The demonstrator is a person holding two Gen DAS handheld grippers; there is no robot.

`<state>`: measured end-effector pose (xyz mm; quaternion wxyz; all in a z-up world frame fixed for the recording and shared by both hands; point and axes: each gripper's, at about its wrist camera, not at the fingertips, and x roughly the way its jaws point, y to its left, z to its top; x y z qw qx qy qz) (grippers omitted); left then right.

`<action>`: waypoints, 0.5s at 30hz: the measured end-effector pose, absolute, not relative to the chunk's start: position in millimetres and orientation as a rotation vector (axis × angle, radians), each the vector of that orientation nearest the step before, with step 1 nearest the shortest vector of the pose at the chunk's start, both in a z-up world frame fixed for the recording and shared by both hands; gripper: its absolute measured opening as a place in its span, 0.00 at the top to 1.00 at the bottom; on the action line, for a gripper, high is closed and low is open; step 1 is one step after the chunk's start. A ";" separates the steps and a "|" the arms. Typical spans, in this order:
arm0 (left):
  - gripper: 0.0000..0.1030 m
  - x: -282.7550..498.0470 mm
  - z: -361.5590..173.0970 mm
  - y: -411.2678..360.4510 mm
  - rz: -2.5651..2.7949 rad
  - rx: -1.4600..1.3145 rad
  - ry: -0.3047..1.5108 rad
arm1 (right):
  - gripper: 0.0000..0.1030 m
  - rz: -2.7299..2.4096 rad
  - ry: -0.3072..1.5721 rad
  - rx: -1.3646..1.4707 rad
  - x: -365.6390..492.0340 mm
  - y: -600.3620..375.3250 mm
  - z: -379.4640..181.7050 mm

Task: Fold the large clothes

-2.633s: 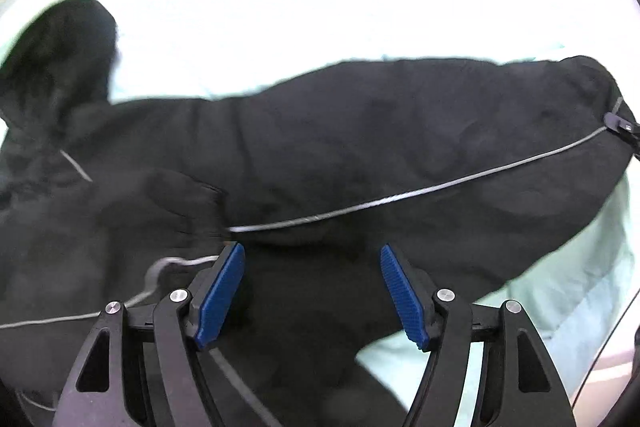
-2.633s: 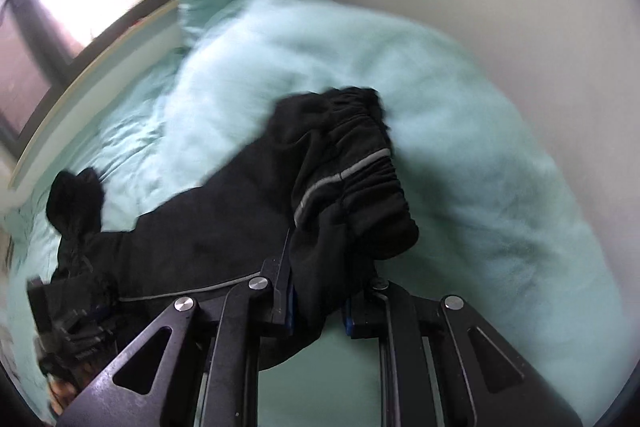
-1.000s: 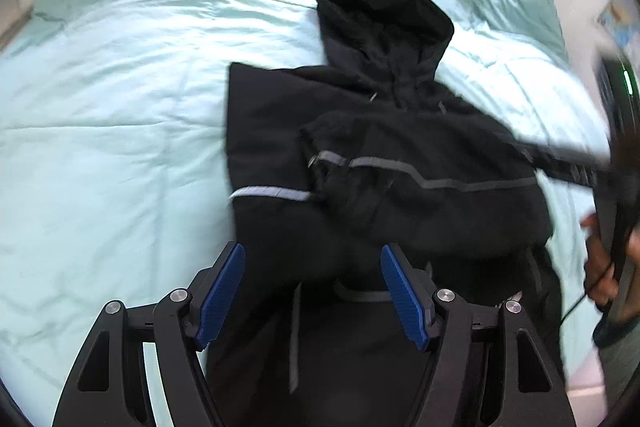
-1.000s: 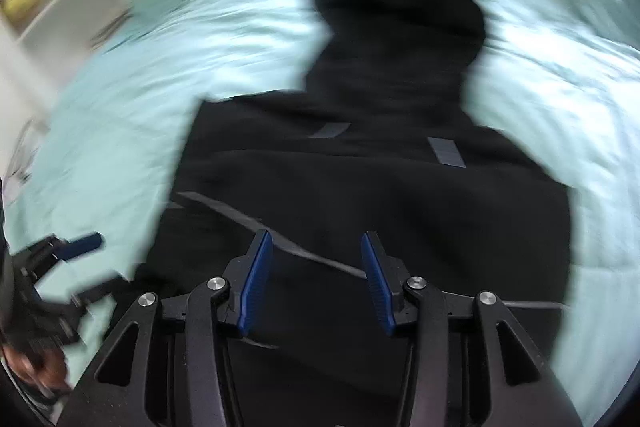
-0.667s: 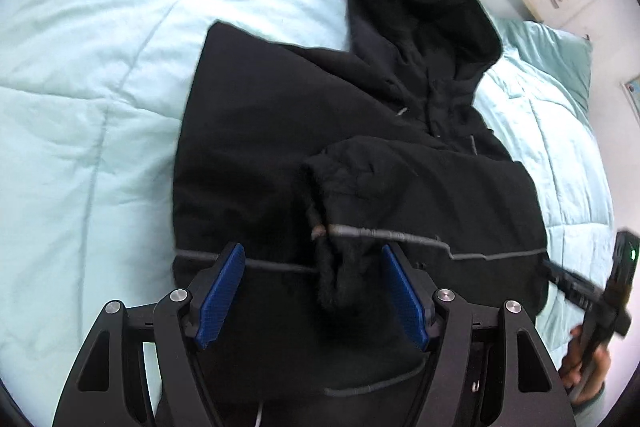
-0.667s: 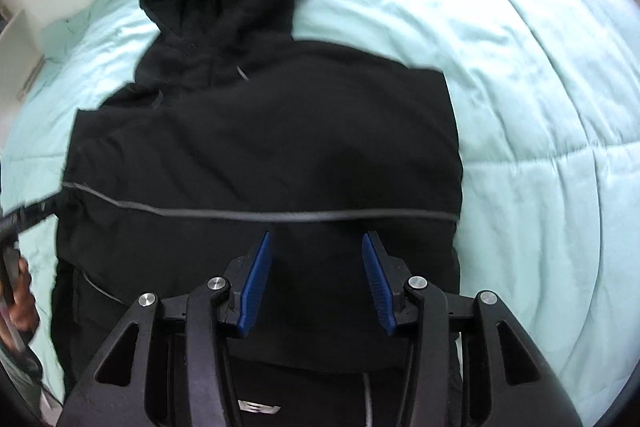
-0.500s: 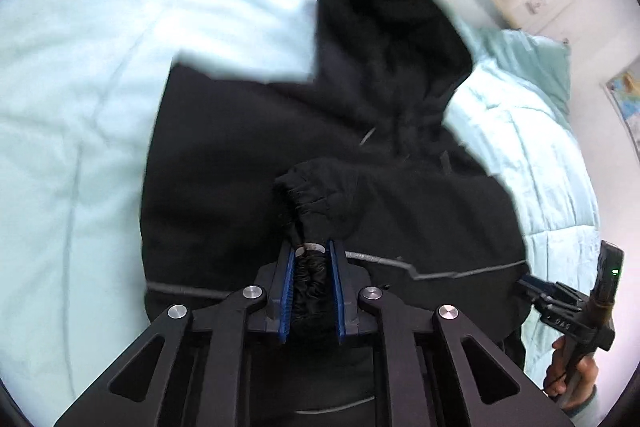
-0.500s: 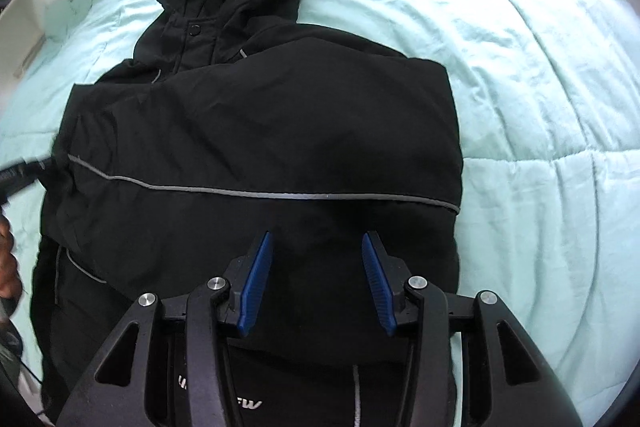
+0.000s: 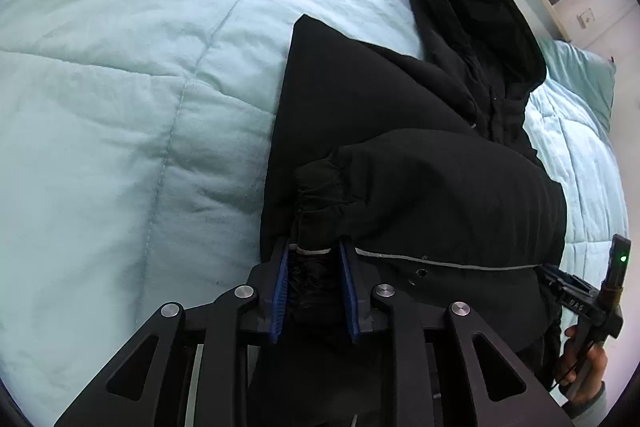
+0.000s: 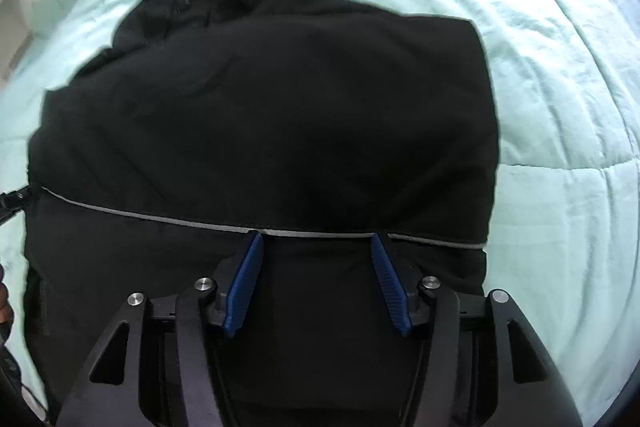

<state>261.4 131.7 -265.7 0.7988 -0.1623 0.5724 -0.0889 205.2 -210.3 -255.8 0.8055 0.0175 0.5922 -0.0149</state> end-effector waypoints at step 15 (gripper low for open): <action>0.48 277.4 -180.2 82.5 -0.357 -0.256 1.053 | 0.34 -0.084 1.187 0.077 265.2 -242.2 -233.5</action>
